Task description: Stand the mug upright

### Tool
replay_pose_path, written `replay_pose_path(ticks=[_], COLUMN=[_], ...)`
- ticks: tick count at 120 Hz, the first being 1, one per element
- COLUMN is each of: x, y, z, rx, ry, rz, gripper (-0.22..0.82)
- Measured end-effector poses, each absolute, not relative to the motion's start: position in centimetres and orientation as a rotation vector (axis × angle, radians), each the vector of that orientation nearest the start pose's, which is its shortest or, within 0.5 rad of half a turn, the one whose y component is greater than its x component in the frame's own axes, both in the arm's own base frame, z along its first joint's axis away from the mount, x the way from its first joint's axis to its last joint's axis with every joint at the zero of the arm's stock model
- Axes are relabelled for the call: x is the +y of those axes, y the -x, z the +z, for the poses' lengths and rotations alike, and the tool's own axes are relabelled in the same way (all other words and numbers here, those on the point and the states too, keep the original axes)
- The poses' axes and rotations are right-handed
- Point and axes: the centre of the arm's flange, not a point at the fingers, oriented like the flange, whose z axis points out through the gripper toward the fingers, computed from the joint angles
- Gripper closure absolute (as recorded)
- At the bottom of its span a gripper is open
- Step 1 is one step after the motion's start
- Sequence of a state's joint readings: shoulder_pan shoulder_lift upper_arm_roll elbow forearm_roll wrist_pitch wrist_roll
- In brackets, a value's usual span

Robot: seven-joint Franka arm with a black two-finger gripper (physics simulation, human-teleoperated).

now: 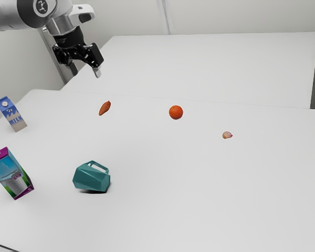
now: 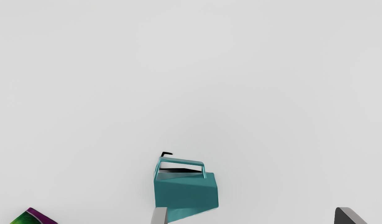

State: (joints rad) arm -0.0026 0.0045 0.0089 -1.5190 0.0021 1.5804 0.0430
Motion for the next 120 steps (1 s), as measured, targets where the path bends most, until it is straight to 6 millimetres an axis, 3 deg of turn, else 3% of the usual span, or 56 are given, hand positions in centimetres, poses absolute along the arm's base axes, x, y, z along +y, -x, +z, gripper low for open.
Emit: replay_pose_path(ticks=[24,49,68,88,120], x=[0.6,0.2,3.4,4.6,9.5], y=[-55.3,-52.8,-51.3,-49.2,-47.2], z=[64.5,62.7,59.6,57.1,51.0], rx=[0.05,0.06,-0.055,-0.114,-0.301], ry=[3.137,3.158,3.204,3.233,3.301], rz=[-0.077,-0.014,0.041,0.046,0.064], gripper=[0.02,0.02,0.02,0.02,0.02])
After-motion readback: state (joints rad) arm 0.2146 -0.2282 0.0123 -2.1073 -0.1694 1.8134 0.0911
